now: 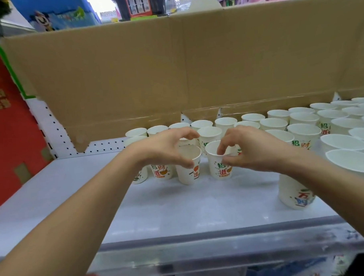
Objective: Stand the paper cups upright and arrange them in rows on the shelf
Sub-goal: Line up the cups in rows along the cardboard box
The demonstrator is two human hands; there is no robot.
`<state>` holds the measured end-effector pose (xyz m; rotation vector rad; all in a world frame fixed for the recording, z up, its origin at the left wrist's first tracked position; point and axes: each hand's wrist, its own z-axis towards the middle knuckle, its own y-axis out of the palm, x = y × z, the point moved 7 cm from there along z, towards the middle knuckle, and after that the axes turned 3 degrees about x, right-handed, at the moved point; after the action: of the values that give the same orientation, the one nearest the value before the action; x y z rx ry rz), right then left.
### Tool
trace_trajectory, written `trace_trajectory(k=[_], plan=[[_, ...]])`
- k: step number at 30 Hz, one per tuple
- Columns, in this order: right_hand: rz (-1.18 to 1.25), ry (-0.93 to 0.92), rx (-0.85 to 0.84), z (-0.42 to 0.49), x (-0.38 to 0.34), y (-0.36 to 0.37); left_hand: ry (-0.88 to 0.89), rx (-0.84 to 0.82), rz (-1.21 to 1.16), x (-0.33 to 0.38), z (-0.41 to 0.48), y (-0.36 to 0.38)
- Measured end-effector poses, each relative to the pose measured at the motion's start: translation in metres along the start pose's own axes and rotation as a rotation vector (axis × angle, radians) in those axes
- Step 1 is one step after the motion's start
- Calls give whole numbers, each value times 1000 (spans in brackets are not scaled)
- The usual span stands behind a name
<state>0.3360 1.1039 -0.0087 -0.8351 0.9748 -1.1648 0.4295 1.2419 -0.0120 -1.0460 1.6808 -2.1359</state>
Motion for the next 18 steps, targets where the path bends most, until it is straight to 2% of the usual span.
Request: trace_trajectory(k=[5,14,18], plan=[[-68,-7,26,0,4,-4,94,178,221,6,-4,-11],[-83,-10,27,13,5,0,175,208,364,7,4,-12],[-70,-7,22,16,9,3,181,217,316,9,5,-9]])
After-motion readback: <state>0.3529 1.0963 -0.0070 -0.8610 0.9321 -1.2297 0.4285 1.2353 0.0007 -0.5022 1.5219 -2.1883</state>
